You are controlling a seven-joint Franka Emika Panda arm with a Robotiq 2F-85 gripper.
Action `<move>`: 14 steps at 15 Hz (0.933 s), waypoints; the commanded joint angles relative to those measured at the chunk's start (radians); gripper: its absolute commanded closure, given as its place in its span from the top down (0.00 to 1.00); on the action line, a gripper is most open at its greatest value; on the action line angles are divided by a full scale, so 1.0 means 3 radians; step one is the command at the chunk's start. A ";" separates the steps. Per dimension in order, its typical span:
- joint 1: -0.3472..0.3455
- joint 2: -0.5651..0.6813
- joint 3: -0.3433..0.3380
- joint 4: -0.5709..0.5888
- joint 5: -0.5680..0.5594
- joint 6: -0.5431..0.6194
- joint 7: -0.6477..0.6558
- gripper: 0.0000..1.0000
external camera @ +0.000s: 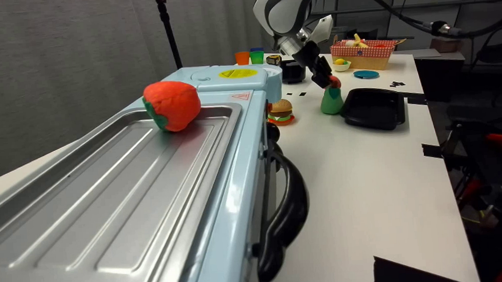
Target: Stand the sandwich plush toy and the pear plush toy upright, then place the strawberry plush toy on the tray
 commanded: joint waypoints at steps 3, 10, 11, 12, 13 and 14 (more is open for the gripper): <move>-0.0004 -0.0449 0.0035 -0.0777 0.0127 0.0216 0.0200 0.05; -0.0011 -0.0755 0.0017 -0.1387 0.0243 0.0554 0.0433 0.05; -0.0013 -0.0790 0.0013 -0.1453 0.0262 0.0589 0.0450 0.05; -0.0017 -0.0816 0.0010 -0.1512 0.0286 0.0616 0.0466 0.24; -0.0019 -0.0829 0.0005 -0.1556 0.0310 0.0635 0.0478 0.45; -0.0018 -0.0844 0.0000 -0.1607 0.0329 0.0667 0.0480 0.50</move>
